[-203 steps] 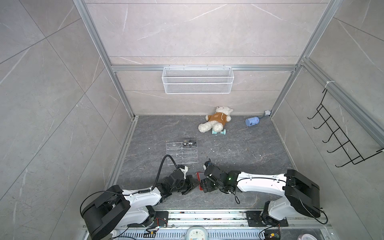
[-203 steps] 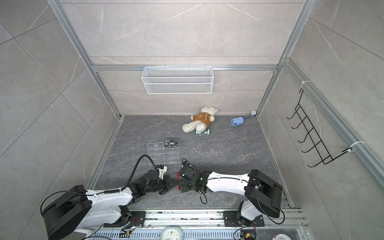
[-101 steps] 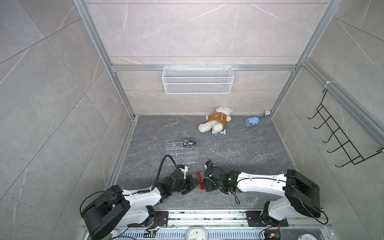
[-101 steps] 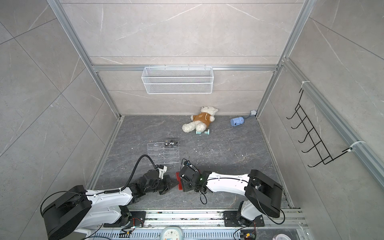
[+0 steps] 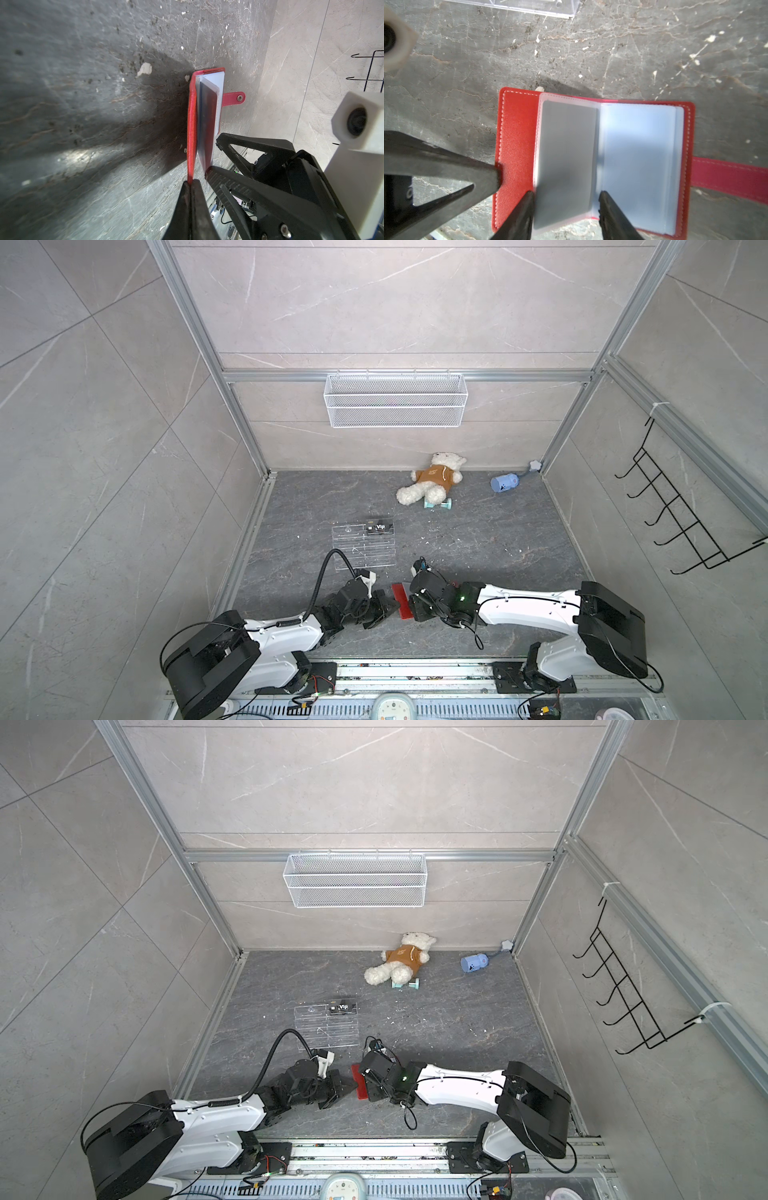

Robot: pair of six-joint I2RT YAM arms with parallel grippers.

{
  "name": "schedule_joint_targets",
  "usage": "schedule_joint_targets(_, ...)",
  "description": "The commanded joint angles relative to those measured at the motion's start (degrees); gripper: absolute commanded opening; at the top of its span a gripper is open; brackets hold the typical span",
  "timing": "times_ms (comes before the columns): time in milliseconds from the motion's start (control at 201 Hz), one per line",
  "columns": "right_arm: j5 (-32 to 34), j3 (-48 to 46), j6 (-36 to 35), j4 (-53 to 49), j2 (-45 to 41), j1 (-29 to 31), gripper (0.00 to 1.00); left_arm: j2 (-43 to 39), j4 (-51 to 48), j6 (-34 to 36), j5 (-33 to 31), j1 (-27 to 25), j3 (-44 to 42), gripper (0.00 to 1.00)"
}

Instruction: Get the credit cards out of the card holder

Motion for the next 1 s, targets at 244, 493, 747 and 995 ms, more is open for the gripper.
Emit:
schedule_joint_targets(244, 3.51, 0.01, 0.76, -3.35, -1.85, -0.08, 0.43, -0.17, 1.04, 2.00, 0.31, -0.43, 0.52, 0.00)
schedule_joint_targets(493, 4.08, -0.08, 0.86, -4.16, -2.55, -0.02, 0.41, -0.22, 0.47, 2.33, 0.22, -0.43, 0.47, 0.00)
schedule_joint_targets(747, 4.34, -0.34, 0.67, -4.60, -3.19, -0.02, 0.37, -0.23, -1.76, 3.68, -0.13, -0.45, 0.56, 0.00)
schedule_joint_targets(995, 4.78, -0.91, 1.10, -4.91, -3.61, -0.13, 0.34, -0.49, -3.98, 5.17, -0.15, -0.46, 0.80, 0.00)
